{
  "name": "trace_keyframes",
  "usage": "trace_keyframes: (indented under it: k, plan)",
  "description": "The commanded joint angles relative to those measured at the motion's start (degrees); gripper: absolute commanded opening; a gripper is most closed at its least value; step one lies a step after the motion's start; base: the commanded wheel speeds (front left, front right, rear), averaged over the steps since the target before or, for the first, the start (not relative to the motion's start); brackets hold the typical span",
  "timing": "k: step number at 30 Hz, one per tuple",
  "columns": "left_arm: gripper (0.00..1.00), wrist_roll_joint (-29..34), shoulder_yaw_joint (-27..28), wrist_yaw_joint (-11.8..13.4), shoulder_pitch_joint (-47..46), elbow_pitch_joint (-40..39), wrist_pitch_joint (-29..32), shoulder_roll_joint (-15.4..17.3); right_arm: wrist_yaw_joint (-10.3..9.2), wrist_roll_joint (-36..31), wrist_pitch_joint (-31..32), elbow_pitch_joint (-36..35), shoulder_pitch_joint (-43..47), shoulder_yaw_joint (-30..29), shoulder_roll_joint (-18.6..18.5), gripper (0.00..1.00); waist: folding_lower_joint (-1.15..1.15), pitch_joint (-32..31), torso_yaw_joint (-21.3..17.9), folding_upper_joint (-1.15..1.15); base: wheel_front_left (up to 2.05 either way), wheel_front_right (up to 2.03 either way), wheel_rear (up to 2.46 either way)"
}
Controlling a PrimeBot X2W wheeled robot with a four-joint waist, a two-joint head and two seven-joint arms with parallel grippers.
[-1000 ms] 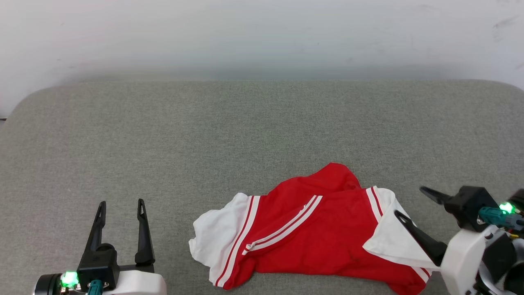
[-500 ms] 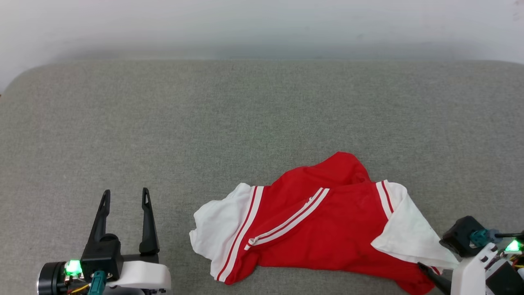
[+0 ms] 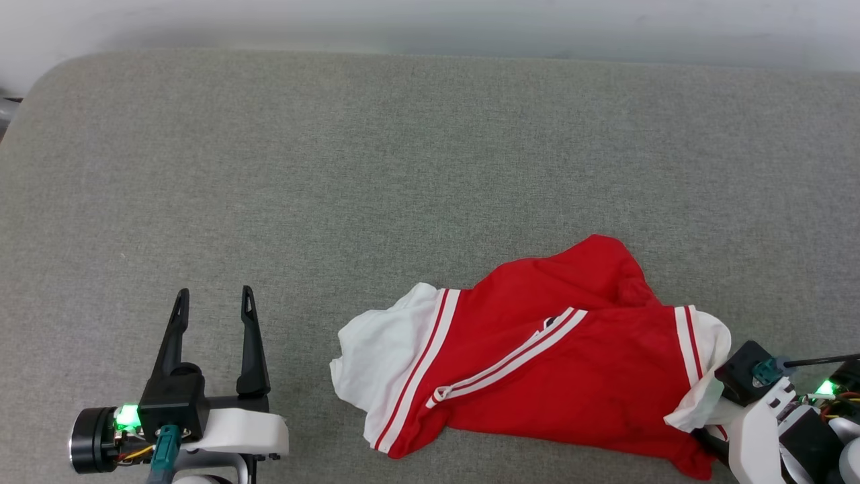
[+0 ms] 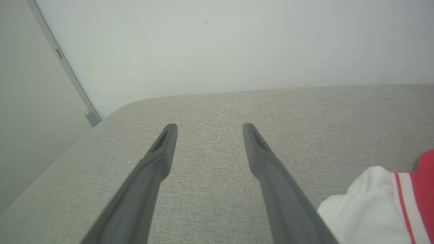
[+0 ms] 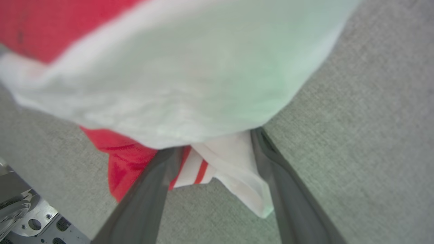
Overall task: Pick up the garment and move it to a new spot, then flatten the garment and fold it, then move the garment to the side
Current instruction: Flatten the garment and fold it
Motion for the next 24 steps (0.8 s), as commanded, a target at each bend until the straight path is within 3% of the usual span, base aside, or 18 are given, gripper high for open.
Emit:
trace_keyframes:
  k: [1,2,3,4,5,6,13,18,24]
  plan:
    - [1.0,-0.2,0.22,0.14,-0.58,0.08,-0.14,0.09,-0.2,0.43,0.01,3.82,0.25,2.47,1.89,1.0,0.01,0.05,0.18,0.0,0.0,0.0,0.0]
    - [1.0,-0.21,0.34,0.22,-0.4,0.1,-0.14,0.12,-0.22,0.96,-0.45,4.82,-0.06,3.06,2.15,1.0,0.01,-0.03,0.13,0.0,0.0,0.0,0.0]
    - [1.0,-0.22,0.42,0.32,-0.2,0.1,-0.14,0.12,-0.22,1.26,-0.87,5.51,-0.28,3.73,2.27,0.82,0.01,-0.13,0.06,0.0,0.0,0.0,0.0]
    - [1.0,-0.23,0.56,0.36,0.06,0.17,-0.14,0.16,-0.22,1.73,-1.4,5.85,-0.58,4.5,2.33,0.34,0.01,-0.3,-0.08,0.0,0.0,0.0,0.0]
    - [1.0,-0.27,0.68,0.4,0.32,0.23,-0.14,0.2,-0.22,2.45,-1.94,6.03,-0.89,4.95,2.51,0.05,0.01,-0.51,-0.29,0.0,0.0,0.0,0.0]
    - [1.0,-0.3,0.72,0.45,0.42,0.31,-0.14,0.19,-0.16,3.01,-2.44,5.96,-1.14,5.33,2.56,0.0,0.01,-0.75,-0.51,0.0,0.0,0.0,0.0]
    - [1.0,-0.05,0.86,0.62,1.07,0.18,-0.14,0.41,-0.11,5.8,-5.49,1.2,-1.92,3.81,1.43,0.0,0.01,-3.0,-2.59,0.0,0.0,0.0,0.0]
    - [1.0,-0.02,1.1,0.82,2.1,-0.15,-0.14,0.58,-0.11,9.39,-6.51,-5.3,-0.11,-2.0,1.82,0.0,0.01,-4.33,-4.35,0.0,0.0,0.0,0.0]
    - [1.0,0.08,0.98,0.58,2.6,-0.46,-0.14,0.78,-0.11,16.39,-7.05,-11.23,2.46,-11.0,5.06,0.0,0.01,-4.6,-5.78,0.0,0.0,0.0,0.0]
